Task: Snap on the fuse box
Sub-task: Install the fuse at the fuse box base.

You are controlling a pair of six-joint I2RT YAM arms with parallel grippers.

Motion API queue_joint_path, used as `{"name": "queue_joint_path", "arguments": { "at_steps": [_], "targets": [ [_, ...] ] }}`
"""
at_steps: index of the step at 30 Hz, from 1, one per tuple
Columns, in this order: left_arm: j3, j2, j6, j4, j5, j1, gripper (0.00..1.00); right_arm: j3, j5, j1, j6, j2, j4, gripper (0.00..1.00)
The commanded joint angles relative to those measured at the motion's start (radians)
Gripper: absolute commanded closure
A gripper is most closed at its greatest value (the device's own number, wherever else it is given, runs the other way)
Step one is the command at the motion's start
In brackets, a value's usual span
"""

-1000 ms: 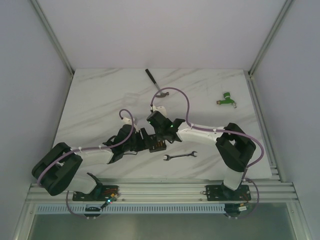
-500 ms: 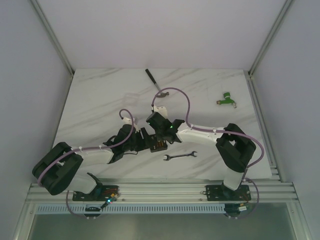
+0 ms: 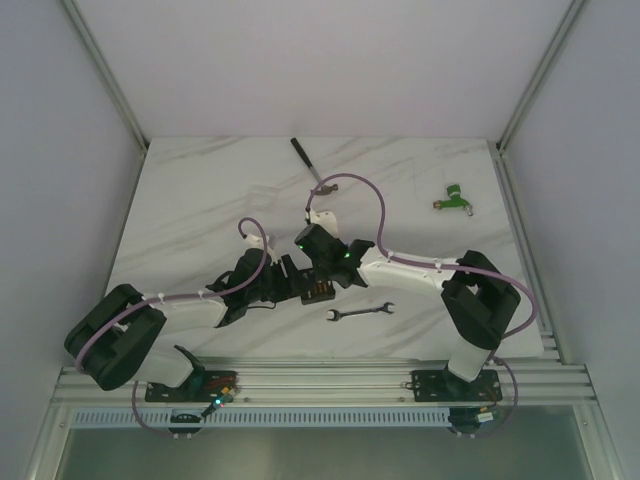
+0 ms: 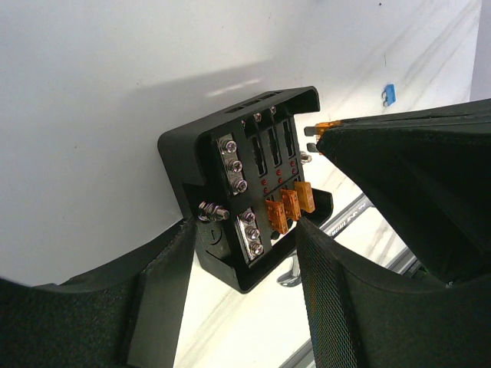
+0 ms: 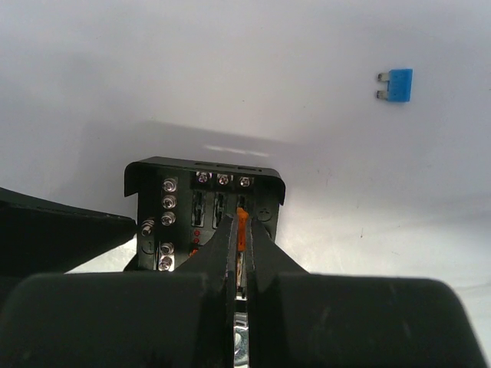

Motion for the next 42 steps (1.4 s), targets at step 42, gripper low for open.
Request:
{"name": "queue_joint_path", "arguments": {
  "at_steps": [42],
  "targets": [
    [0.003,0.011,-0.009,0.026,0.015,0.0,0.36,-0.001,-0.023,0.007,-0.015,0.049,0.034,0.73]
  ]
}}
